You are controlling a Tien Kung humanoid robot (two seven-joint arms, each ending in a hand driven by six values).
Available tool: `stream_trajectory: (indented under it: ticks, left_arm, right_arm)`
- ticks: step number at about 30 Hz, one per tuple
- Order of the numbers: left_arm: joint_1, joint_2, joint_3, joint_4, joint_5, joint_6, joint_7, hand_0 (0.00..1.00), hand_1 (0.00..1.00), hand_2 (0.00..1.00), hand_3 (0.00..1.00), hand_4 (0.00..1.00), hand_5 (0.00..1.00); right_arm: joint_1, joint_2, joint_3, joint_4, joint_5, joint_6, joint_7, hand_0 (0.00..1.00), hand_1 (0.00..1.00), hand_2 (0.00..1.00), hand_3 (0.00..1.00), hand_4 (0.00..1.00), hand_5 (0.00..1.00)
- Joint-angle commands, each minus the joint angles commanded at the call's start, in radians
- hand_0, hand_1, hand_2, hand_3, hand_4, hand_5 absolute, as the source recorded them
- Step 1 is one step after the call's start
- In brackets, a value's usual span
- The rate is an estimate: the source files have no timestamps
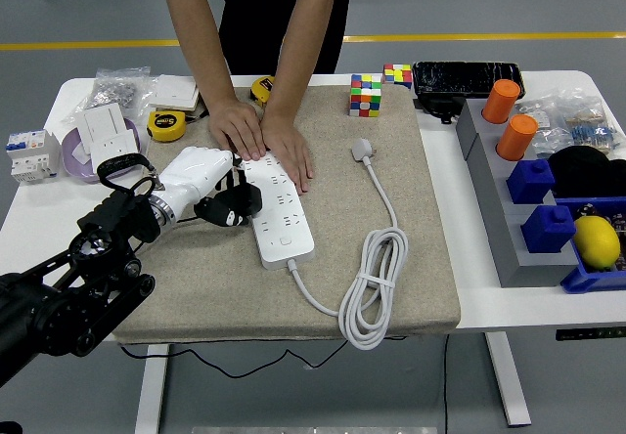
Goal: Pick up the plug,place it near the board,insert it into the board,press the button
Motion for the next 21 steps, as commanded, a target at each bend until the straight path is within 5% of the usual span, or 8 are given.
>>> stream_trajectory:
  ticks: [19, 20, 21]
  left_arm:
    - [0.003, 0.000, -0.007, 0.001, -0.028, -0.031, -0.006, 0.421, 0.412, 0.384, 0.452, 0.707, 0.099]
    - [0.003, 0.000, -0.007, 0.002, -0.031, -0.034, -0.006, 0.541, 0.641, 0.560, 0.526, 0.998, 0.308]
    - [0.004, 0.000, -0.008, 0.002, -0.033, -0.037, -0.007, 0.541, 0.641, 0.560, 0.526, 0.998, 0.308]
  right_arm:
    - [0.001, 0.000, 0.010, 0.000, -0.002, 0.000, 0.003, 0.770, 0.685, 0.705, 0.655, 0.985, 0.775]
    - [0.000, 0.000, 0.011, 0.000, -0.003, 0.000, 0.003, 0.770, 0.684, 0.705, 0.658, 0.987, 0.778]
    - [0.000, 0.000, 0.011, 0.000, -0.004, 0.000, 0.004, 0.770, 0.684, 0.705, 0.658, 0.987, 0.778]
